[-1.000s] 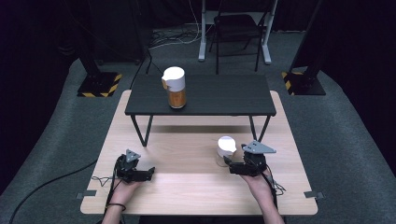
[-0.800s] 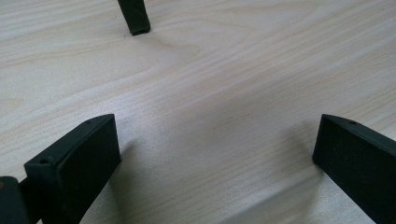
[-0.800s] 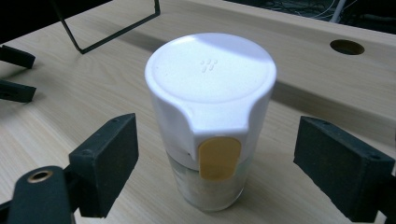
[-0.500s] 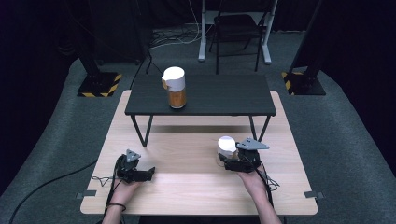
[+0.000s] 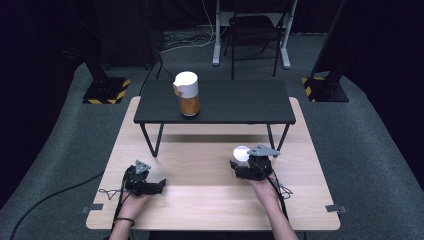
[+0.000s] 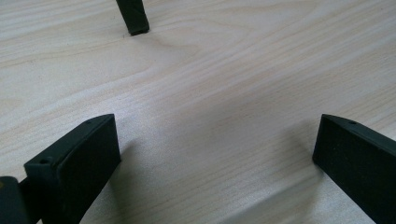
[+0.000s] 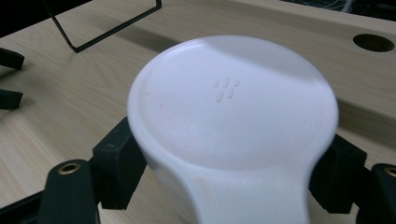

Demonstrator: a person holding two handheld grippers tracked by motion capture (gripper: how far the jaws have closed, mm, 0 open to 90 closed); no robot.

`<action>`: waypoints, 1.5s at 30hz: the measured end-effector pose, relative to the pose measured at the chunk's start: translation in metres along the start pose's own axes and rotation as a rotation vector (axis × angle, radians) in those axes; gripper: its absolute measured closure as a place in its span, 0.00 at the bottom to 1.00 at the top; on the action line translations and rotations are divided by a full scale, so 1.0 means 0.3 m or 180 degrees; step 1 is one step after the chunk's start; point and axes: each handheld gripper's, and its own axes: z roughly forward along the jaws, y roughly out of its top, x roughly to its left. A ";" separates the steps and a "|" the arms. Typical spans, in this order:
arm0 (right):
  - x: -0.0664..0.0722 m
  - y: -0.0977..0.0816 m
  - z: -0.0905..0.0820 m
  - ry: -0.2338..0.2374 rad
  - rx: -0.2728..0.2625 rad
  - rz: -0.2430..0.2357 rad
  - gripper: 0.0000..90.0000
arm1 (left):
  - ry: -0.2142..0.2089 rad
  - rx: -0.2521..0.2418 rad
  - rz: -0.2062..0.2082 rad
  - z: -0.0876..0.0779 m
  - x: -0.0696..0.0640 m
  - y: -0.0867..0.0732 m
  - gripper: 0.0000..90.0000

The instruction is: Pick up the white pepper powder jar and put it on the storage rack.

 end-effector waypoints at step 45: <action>-0.016 0.132 -0.252 -0.0026 0.0013 -0.0143 0.33 | 0.0005 0.0004 0.0003 0.002 -0.003 0.003 0.00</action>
